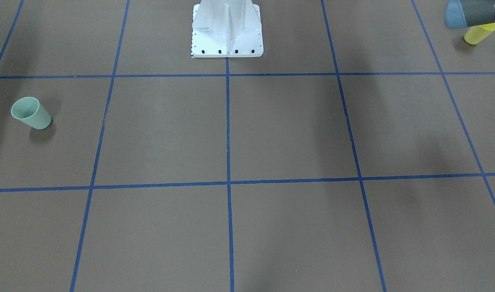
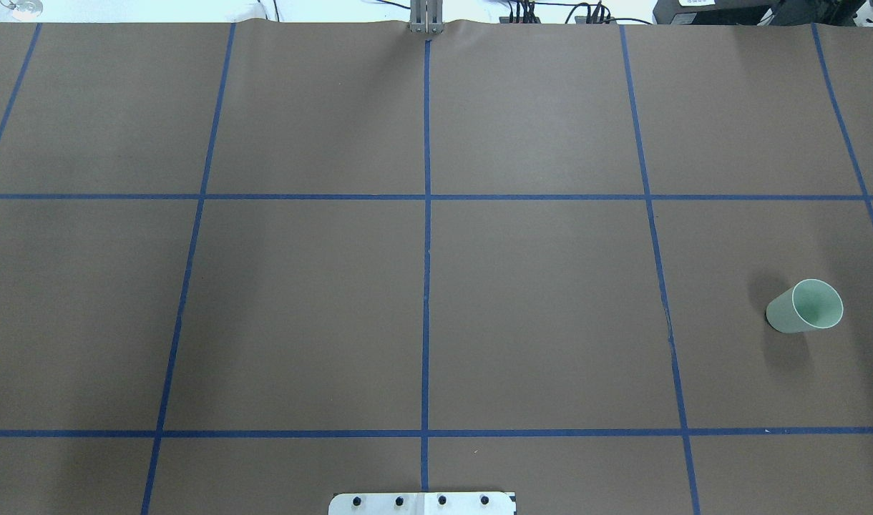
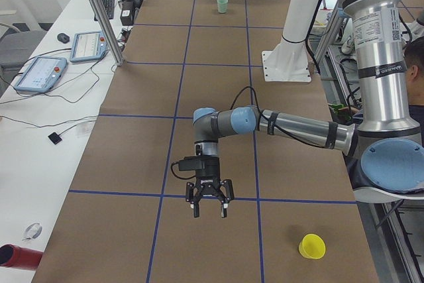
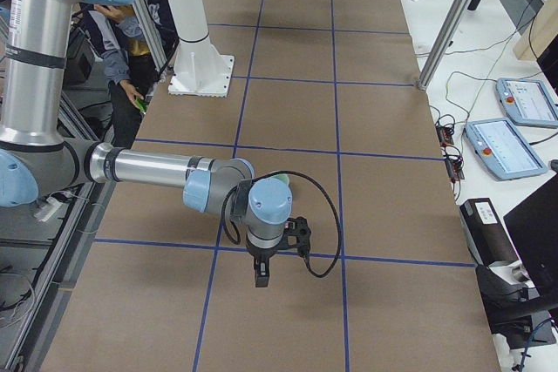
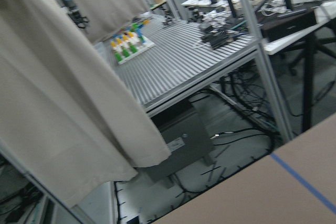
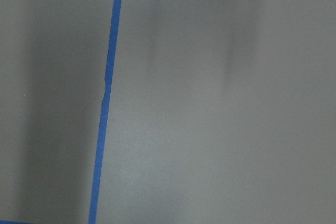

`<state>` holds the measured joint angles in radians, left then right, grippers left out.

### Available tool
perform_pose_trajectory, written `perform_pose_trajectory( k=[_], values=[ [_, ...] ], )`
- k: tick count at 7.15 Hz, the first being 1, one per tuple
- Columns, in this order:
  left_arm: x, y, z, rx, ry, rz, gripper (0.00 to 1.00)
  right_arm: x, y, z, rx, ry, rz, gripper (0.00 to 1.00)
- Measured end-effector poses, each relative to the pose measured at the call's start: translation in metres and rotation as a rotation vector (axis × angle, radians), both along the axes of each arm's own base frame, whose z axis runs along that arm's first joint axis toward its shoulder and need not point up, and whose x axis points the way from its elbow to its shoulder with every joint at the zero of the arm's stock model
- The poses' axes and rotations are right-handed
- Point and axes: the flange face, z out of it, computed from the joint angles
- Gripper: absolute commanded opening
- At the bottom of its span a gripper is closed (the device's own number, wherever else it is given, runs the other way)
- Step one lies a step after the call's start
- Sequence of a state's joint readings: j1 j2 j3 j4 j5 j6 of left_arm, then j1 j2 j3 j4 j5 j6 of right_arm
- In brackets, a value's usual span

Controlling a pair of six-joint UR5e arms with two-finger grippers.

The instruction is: Transfer and stack yellow cup on green cup

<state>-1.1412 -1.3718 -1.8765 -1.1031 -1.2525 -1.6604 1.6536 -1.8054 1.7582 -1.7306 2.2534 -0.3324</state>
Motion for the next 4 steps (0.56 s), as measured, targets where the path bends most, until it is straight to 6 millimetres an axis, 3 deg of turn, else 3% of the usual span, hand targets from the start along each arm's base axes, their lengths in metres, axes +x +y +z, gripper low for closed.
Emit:
perform_pose_trajectory(
  k=[4],
  values=[
    [-0.01,0.042,0.097,-0.174,-0.172,-0.312,1.0,-0.001,-0.002,-0.004,0.009,-0.012,0.001,1.0]
  ],
)
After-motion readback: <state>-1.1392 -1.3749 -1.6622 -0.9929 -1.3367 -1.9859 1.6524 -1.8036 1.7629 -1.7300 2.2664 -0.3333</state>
